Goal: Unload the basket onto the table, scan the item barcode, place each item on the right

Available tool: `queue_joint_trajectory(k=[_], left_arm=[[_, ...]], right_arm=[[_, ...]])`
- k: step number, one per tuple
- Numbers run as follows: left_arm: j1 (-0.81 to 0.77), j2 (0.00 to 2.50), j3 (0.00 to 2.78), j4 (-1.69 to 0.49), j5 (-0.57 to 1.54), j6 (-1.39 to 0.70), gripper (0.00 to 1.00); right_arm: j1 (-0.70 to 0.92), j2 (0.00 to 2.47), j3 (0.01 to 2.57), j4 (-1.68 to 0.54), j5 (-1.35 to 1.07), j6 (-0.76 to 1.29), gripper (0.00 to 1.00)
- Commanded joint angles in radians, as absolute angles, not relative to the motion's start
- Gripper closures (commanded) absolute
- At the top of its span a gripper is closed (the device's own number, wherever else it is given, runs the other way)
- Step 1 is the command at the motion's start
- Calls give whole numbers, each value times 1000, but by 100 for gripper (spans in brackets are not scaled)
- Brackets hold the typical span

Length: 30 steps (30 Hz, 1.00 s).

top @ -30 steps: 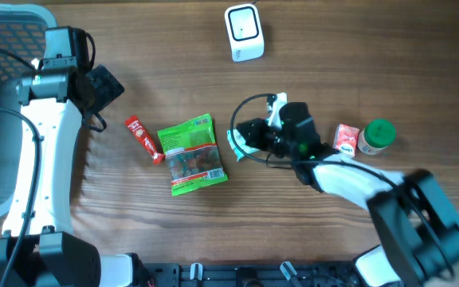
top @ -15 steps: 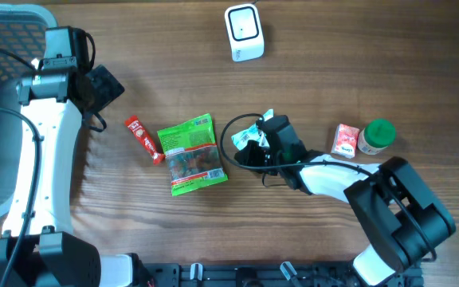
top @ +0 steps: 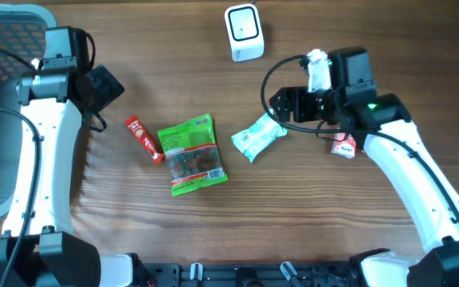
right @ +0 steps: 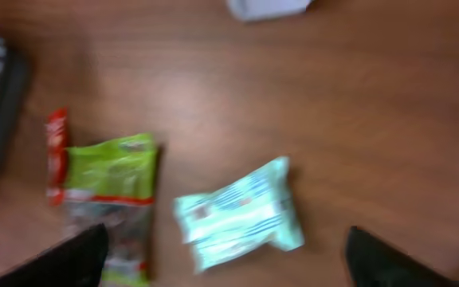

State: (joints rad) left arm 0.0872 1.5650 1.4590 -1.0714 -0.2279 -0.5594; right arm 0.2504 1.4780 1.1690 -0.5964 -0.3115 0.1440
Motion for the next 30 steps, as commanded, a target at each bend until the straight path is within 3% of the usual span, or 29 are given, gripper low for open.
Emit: queue_joint_trajectory(k=[1, 2, 6, 17, 19, 21, 22, 30], left_arm=[[96, 1560, 1473, -1069, -244, -554, 0], [97, 1560, 1473, -1069, -244, -554, 0], [97, 1560, 1473, -1069, -244, -554, 0], [96, 1560, 1473, -1069, -244, -554, 0], [96, 1560, 1473, -1069, -244, -554, 0], [97, 1560, 1473, -1069, -244, -554, 0], [97, 1560, 1473, -1069, -244, -554, 0], [97, 1560, 1473, -1069, -244, -554, 0]], right_arm=[[238, 1494, 1185, -585, -284, -127, 7], [238, 1503, 1183, -593, -309, -187, 18], [235, 1603, 1183, -620, -345, -210, 30], [235, 1971, 1183, -558, -500, -237, 44], [235, 1996, 1183, -560, -500, -264, 56], [235, 2001, 1183, -572, -499, -278, 89], [234, 1990, 1185, -591, -495, -289, 93], [223, 1711, 1205, -608, -496, -270, 96]])
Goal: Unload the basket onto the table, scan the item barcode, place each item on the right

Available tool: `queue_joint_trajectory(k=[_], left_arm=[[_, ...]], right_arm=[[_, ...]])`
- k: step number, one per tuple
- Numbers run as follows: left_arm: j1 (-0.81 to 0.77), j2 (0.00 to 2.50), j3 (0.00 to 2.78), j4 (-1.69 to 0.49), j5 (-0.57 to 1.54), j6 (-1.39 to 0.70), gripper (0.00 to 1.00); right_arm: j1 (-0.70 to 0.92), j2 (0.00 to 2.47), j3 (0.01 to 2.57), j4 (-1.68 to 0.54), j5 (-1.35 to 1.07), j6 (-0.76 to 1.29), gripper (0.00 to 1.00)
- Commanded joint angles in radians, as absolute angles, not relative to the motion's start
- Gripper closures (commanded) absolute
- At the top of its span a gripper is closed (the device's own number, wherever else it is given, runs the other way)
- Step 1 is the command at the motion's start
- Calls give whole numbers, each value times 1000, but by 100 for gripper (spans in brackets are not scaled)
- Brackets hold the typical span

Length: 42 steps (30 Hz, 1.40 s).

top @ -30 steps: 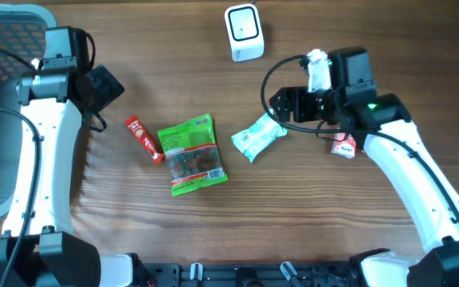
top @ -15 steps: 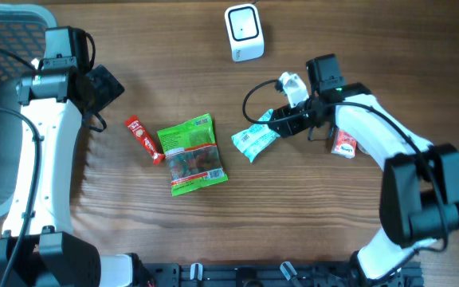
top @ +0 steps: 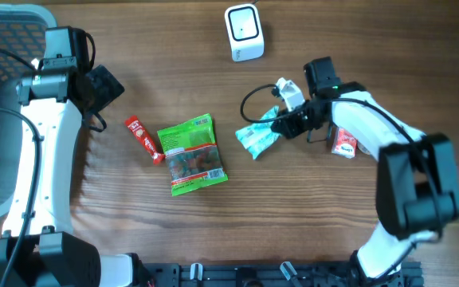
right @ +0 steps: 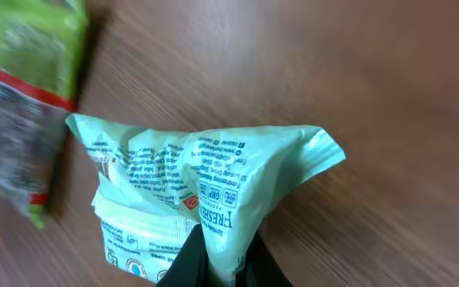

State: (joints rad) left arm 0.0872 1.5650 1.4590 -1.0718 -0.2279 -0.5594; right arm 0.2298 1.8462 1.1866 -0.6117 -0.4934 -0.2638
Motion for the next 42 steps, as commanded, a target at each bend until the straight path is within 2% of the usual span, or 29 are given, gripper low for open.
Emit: queue_joint_trajectory(k=[1, 9, 14, 29, 42], left_arm=[[97, 1560, 1473, -1069, -244, -554, 0], [97, 1560, 1473, -1069, -244, -554, 0], [96, 1560, 1473, -1069, -244, -554, 0], [97, 1560, 1473, -1069, -244, -554, 0], [97, 1560, 1473, -1069, -244, -554, 0]], right_arm=[[223, 1647, 1205, -607, -497, -213, 96], [228, 1336, 1205, -644, -434, -180, 96], [230, 1229, 1204, -718, -382, -127, 96], [230, 1268, 1203, -737, -380, 10, 96], [230, 1282, 1270, -752, -188, 23, 96]])
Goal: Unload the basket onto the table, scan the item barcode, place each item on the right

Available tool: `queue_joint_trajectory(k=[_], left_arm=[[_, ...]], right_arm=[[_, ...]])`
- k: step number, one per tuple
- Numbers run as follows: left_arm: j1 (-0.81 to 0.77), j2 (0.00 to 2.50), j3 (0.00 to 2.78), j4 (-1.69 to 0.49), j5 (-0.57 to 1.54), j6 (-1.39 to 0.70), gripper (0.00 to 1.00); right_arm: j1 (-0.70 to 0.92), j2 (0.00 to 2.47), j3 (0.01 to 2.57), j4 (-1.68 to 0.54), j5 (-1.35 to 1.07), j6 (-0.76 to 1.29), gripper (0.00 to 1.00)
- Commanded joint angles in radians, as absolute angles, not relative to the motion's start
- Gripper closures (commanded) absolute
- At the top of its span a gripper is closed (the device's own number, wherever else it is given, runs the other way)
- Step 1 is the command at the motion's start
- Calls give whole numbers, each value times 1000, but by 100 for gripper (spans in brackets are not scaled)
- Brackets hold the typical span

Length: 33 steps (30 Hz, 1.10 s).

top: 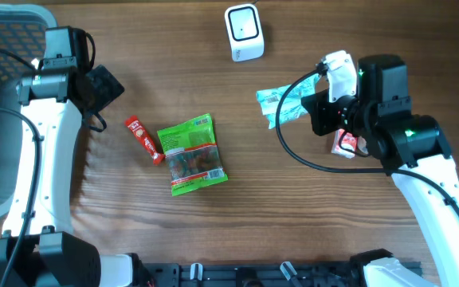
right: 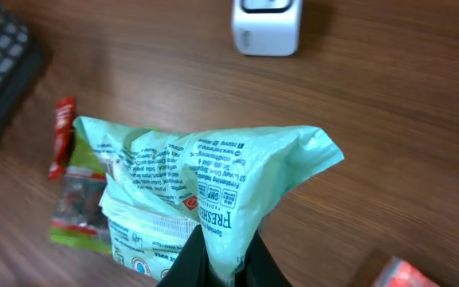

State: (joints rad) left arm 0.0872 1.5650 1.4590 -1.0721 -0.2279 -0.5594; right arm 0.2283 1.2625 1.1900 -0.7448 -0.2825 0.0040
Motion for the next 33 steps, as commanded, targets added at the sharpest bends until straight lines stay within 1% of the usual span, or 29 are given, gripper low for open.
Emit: queue_joint_trajectory(k=[1, 5, 8, 10, 13, 18, 21, 23, 25, 26, 27, 29, 31, 33], left_arm=[[97, 1560, 1473, -1069, -244, -554, 0], [96, 1560, 1473, -1069, -244, -554, 0], [96, 1560, 1473, -1069, -244, -554, 0], [96, 1560, 1473, -1069, -244, -554, 0], [97, 1560, 1473, -1069, -244, -554, 0], [97, 1560, 1473, -1069, -244, -554, 0], [96, 1560, 1473, -1069, -244, -554, 0], [96, 1560, 1473, -1069, -244, -554, 0], [96, 1560, 1473, -1069, -244, -554, 0], [96, 1560, 1473, -1069, -244, -554, 0], [96, 1560, 1473, -1069, -244, -554, 0], [97, 1560, 1473, -1069, -244, -554, 0], [97, 1560, 1473, -1069, -244, -554, 0], [96, 1560, 1473, -1069, -244, -554, 0]], right_arm=[[230, 1293, 1314, -772, -179, 23, 96], [230, 1432, 1672, -973, -131, 44, 96], [236, 1608, 1989, -1166, -36, 56, 96], [260, 1690, 2090, -1184, 52, 56, 96], [327, 1774, 2111, -1087, 242, 51, 96], [477, 1988, 2110, -852, 604, -109, 96], [545, 2142, 2109, -645, 843, -247, 96], [574, 2232, 2109, -483, 1002, -384, 96], [593, 2330, 2109, -258, 1156, -618, 96], [598, 2371, 2109, -156, 1205, -705, 96], [599, 2417, 2109, -10, 1263, -821, 96], [599, 2487, 2109, 241, 1329, -989, 96], [602, 2534, 2108, 382, 1340, -1082, 96], [610, 2564, 2107, 397, 1346, -1089, 96]])
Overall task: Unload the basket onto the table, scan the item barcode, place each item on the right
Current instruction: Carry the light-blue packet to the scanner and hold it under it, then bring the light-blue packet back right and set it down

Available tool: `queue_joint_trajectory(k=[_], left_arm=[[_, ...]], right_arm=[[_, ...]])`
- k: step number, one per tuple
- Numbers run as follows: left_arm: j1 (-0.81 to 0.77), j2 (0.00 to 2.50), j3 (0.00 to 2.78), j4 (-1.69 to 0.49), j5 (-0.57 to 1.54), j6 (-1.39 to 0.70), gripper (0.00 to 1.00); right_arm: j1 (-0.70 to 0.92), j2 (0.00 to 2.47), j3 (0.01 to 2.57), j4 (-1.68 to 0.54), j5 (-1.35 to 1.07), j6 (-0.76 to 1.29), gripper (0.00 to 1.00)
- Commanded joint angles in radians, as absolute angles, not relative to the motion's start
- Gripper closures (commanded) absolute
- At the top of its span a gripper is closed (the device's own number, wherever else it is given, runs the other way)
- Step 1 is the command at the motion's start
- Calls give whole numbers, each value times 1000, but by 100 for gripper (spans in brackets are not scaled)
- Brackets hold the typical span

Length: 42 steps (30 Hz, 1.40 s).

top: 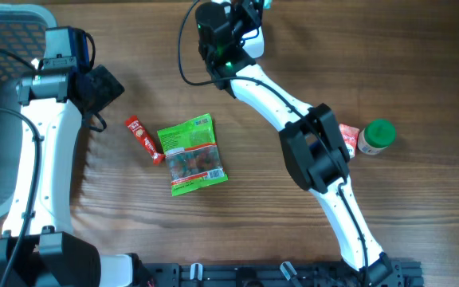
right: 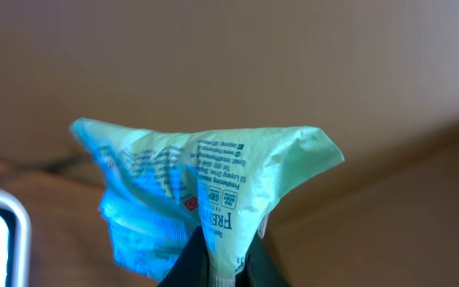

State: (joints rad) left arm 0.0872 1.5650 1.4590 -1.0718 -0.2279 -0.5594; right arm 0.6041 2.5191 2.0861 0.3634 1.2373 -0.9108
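A mint-green printed packet (right: 213, 179) hangs pinched by its lower seam in my right gripper (right: 223, 261), which is shut on it. The dark fingers (right: 183, 267) show at the bottom edge of the right wrist view. A corner of the white scanner sits low on the left, just beside the packet. In the overhead view my right arm (top: 261, 76) reaches to the far edge of the table and covers most of the scanner. My left gripper (top: 104, 85) stays at the far left, holding nothing that I can see.
A green snack bag (top: 191, 154) and a red candy bar (top: 143, 138) lie left of centre. A small red packet (top: 347, 137) and a green-capped bottle (top: 375, 135) stand at the right. A grey basket fills the far left corner.
My right gripper has moved with the mint packet from right of the scanner to the far edge, right at the scanner. A green-capped bottle now shows where the arm was.
My right gripper was open above the mint packet lying on the table. Then it was shut on the packet's seam at table level. Later it held the packet up to the right of the scanner, and now holds it beside the scanner. The left arm stayed still.
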Motion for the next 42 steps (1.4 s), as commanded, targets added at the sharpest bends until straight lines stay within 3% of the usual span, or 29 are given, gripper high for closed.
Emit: queue_joint_trajectory(k=[1, 15, 18, 22, 26, 30, 32, 34, 37, 42], left_arm=[[96, 1560, 1473, -1069, -244, -554, 0], [96, 1560, 1473, -1069, -244, -554, 0], [96, 1560, 1473, -1069, -244, -554, 0], [96, 1560, 1473, -1069, -244, -554, 0], [96, 1560, 1473, -1069, -244, -554, 0], [96, 1560, 1473, -1069, -244, -554, 0], [96, 1560, 1473, -1069, -244, -554, 0], [96, 1560, 1473, -1069, -244, -554, 0], [96, 1560, 1473, -1069, -244, -554, 0], [96, 1560, 1473, -1069, -244, -554, 0]], right_arm=[[617, 2581, 2104, 396, 1353, -1089, 96], [682, 2619, 2102, 494, 1388, -1168, 96], [682, 2559, 2102, 664, 1422, -1268, 96], [682, 2408, 2101, 624, 1414, -1272, 96], [678, 2268, 2101, 321, 1364, -1097, 96], [677, 2100, 2102, -316, 1222, -635, 96], [672, 2023, 2102, -674, 1051, -369, 96], [644, 1964, 2101, -1003, 726, -192, 96], [547, 1954, 2100, -1312, 227, -160, 96], [355, 1961, 1883, -1394, -1, -158, 96]])
